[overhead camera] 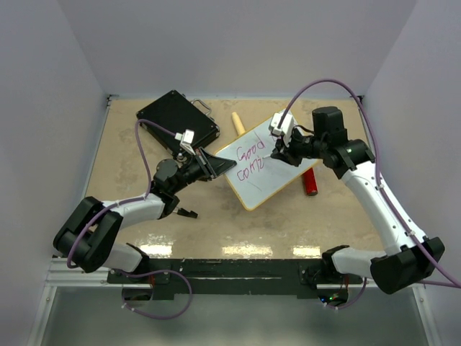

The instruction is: Write a sentence on the whiteboard

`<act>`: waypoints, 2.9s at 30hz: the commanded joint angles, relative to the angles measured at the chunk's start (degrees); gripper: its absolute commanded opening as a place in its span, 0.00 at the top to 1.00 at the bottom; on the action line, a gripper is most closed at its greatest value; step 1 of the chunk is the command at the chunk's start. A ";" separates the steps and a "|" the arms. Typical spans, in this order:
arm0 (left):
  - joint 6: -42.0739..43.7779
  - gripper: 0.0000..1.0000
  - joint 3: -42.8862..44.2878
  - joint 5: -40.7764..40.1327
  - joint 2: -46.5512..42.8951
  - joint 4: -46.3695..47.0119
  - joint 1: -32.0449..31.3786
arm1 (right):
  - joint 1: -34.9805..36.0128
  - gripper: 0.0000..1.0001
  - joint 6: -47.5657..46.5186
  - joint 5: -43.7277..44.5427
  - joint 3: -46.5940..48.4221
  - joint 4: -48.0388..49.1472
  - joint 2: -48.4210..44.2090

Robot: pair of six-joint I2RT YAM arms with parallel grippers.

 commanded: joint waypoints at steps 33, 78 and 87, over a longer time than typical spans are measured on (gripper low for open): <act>-1.67 1.00 1.07 1.65 -0.92 11.35 0.85 | -0.15 1.00 0.65 -1.20 4.10 0.16 2.85; -1.67 1.00 0.01 2.62 -1.19 11.70 1.73 | -3.31 1.00 3.64 -0.06 0.77 2.45 -3.22; -1.76 1.00 0.02 3.24 -1.10 12.14 1.82 | -3.40 1.00 4.35 1.00 0.32 4.21 -1.11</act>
